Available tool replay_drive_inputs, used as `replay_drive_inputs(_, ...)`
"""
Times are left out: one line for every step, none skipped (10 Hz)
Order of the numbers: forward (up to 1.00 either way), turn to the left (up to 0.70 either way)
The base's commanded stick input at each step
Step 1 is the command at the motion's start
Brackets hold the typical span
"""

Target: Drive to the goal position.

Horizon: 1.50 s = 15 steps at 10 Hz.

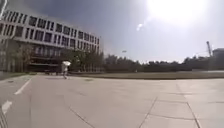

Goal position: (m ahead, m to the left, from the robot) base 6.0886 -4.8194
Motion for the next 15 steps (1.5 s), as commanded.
replay_drive_inputs(0.70, -0.34)
replay_drive_inputs(0.70, -0.34)
replay_drive_inputs(0.70, -0.34)
replay_drive_inputs(0.70, -0.34)
replay_drive_inputs(0.70, -0.34)
replay_drive_inputs(0.70, -0.34)
replay_drive_inputs(0.70, -0.34)
replay_drive_inputs(0.70, -0.34)
replay_drive_inputs(0.70, -0.33)
replay_drive_inputs(0.70, -0.23)
replay_drive_inputs(0.70, -0.01)
replay_drive_inputs(0.70, 0.00)
replay_drive_inputs(0.70, 0.00)
replay_drive_inputs(0.70, 0.00)
replay_drive_inputs(0.70, 0.00)
